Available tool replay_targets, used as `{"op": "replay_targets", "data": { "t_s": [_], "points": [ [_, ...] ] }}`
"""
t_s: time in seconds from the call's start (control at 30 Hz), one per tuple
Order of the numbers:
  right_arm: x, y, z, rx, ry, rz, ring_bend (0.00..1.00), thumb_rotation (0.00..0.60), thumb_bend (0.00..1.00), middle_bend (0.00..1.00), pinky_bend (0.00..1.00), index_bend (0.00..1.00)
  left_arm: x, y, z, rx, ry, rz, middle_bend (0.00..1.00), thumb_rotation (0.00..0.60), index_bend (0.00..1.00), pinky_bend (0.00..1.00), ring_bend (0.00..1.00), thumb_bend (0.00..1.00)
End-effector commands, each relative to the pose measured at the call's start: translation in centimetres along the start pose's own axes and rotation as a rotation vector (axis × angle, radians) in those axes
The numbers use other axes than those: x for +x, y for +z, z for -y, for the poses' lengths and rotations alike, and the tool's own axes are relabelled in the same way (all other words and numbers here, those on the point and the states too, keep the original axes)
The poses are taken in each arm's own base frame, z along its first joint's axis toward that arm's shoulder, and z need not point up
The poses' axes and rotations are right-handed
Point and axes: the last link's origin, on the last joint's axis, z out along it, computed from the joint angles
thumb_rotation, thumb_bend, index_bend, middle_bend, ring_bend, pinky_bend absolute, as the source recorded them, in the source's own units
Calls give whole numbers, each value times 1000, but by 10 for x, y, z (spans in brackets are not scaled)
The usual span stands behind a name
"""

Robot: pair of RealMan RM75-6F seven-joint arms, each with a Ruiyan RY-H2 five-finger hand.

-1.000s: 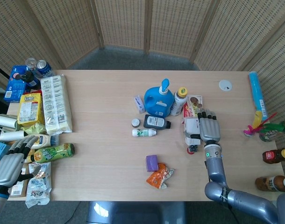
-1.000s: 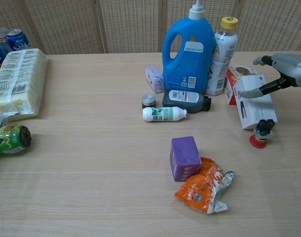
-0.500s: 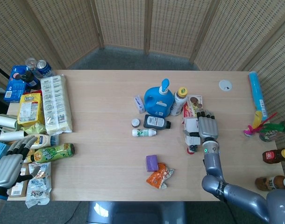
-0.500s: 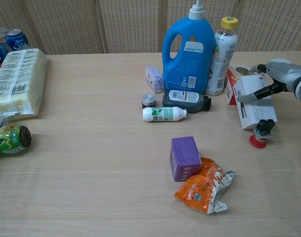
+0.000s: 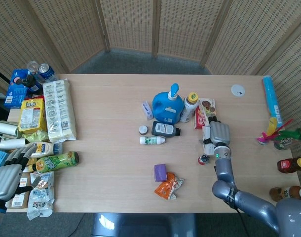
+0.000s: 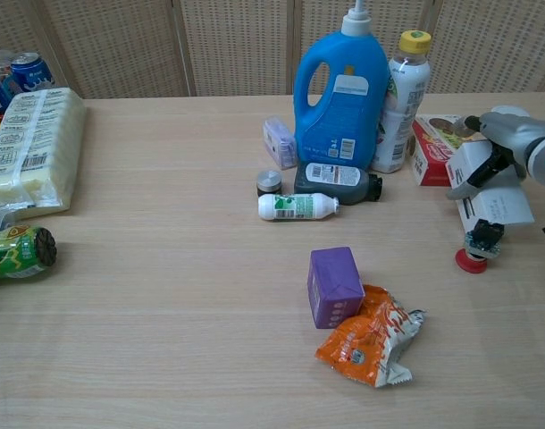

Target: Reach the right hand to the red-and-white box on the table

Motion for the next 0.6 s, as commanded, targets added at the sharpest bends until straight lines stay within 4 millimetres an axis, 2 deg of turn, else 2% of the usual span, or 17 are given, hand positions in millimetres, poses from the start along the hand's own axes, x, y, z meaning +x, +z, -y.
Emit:
{"op": "replay_targets", "data": {
  "t_s": [0.03, 0.33, 0.6],
  "points": [
    [3, 1, 0, 5, -2, -14, 601, 600, 143, 253, 864, 17, 0, 0, 1, 2, 1, 0, 0, 600, 0, 0, 0, 376],
    [41, -4, -4, 49, -16, -113, 674, 600, 142, 302, 865, 55, -4, 3, 0, 0, -1, 13, 0, 600, 0, 0, 0, 374],
    [91, -24, 5, 125, -34, -195, 677, 600, 141, 302, 866, 49, -6, 4, -1, -9, -4, 15, 0, 600, 0, 0, 0, 374]
  ]
}}
